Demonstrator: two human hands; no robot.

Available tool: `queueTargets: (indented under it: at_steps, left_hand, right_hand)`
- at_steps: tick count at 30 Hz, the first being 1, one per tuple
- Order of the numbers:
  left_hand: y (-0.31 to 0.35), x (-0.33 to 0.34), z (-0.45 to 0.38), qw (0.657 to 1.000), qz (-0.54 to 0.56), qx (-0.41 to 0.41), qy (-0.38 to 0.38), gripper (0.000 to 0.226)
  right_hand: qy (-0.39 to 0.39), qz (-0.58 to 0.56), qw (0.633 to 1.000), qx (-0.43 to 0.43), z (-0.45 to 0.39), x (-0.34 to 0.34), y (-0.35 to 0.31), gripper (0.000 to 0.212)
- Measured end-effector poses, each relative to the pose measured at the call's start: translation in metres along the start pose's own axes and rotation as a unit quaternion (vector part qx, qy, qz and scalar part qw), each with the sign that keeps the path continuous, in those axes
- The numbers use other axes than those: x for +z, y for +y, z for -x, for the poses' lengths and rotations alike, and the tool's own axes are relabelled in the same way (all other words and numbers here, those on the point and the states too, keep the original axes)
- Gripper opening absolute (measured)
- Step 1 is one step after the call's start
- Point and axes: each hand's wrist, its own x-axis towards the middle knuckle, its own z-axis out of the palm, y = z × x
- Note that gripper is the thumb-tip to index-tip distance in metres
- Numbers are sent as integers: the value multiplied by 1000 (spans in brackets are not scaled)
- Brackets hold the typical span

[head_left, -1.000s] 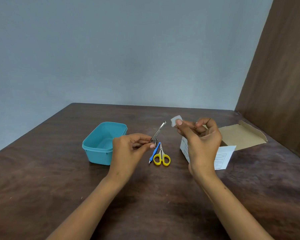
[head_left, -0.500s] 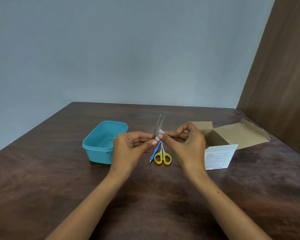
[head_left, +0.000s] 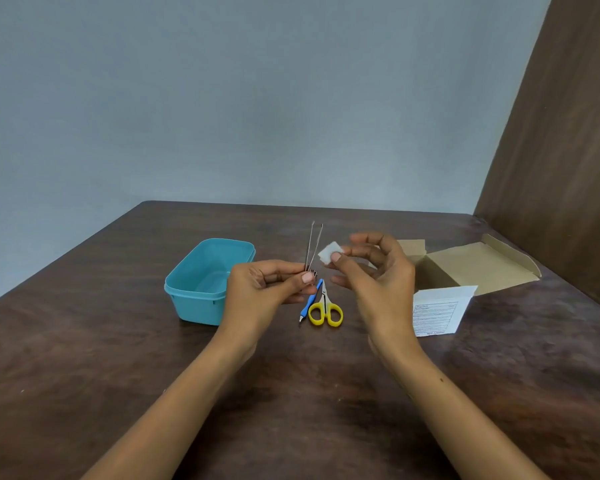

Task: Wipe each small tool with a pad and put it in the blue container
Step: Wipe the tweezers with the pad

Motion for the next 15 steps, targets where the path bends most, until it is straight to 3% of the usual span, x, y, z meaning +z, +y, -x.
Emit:
queueTargets:
  at_steps: [11, 15]
  left_hand:
    - [2, -2, 0, 1000, -14, -1, -1, 12]
    - [3, -3, 1, 1000, -14, -9, -7, 13]
  right_hand:
    - [-36, 42, 998, -33, -2, -6, 1, 8]
    - [-17, 72, 993, -97, -3, -6, -2, 7]
